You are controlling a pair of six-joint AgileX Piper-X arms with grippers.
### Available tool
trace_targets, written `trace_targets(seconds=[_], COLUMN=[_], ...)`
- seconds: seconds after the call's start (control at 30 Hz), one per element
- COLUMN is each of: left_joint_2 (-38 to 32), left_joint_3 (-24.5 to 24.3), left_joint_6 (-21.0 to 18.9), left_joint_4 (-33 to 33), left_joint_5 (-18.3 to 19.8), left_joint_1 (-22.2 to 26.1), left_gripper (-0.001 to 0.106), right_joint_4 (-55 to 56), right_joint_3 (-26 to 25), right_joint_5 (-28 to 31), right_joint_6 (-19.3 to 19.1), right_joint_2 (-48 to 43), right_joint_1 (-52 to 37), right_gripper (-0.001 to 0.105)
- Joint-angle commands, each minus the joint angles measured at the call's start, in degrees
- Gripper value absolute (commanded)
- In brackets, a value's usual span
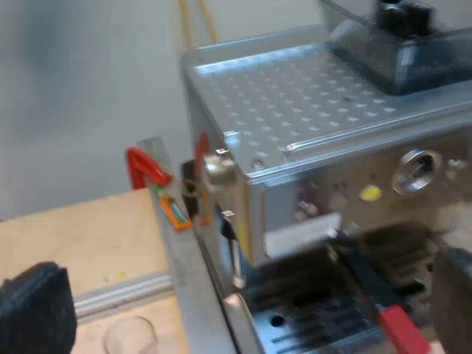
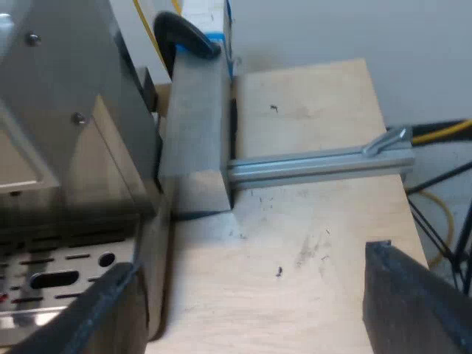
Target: Put the handle in the coffee machine
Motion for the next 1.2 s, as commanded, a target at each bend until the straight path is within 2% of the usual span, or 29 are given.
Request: trace_targets(seconds=[0.03,0.13,0.3,0.4,0.5,0.63,0.73,0.8,0.87,1.0,1.03,1.2], left_joint_2=[-0.93,-1.98,-4.68,-6.48,-10.54,-13.12,-17.53,-19.71,-21.71,-23.31,-26.80,-30.93], left_joint_3=[0.09,0.09,0.09,0.09,0.66,1.36,3.01,3.51,3.97,4.87,7.52,10.84], left_joint_6=[-0.63,1.09,3.33,5.66,8.21,8.62,8.62,8.73,10.41,11.23,12.50,12.49], left_joint_4=[1.42,3.80,7.33,8.96,10.48,11.24,11.56,12.31,14.73,17.64,19.70,19.79], left_joint_5=[-0.12,-0.90,-0.86,-0.86,-0.86,-0.86,-0.35,1.43,2.17,2.14,2.10,2.10], left_joint_1=[-1.46,-2.67,-3.81,-4.65,-4.89,-4.89,-4.89,-5.44,-6.98,-8.31,-9.09,-9.27], left_gripper=[0.105,0.105,0.105,0.105,0.105,0.105,0.105,0.105,0.105,0.105,0.105,0.105], right_joint_4=[0.84,1.27,3.86,9.92,11.00,10.90,10.83,10.83,10.48,10.47,10.47,10.47], right_joint_3=[1.84,4.32,6.14,4.19,4.09,4.28,4.28,4.28,4.28,4.28,4.28,4.28], right_joint_5=[-0.86,-1.42,-0.81,-0.53,-2.42,-2.43,-2.37,-2.37,-2.37,-2.37,-2.37,-2.37], right_joint_6=[1.31,3.74,3.50,2.73,-0.29,-0.62,-1.71,-1.88,-1.88,-1.88,-1.88,-1.49], right_joint_2=[-5.72,-12.44,-20.78,-20.20,-20.64,-20.64,-20.64,-20.64,-20.64,-20.64,-20.64,-20.64], right_joint_1=[-0.33,-0.33,-0.33,-0.38,-0.50,-0.50,-0.50,-0.50,-0.50,-0.50,-0.50,-0.50], right_gripper=[0.063,0.063,0.063,0.063,0.063,0.063,0.063,0.063,0.063,0.063,0.063,0.063])
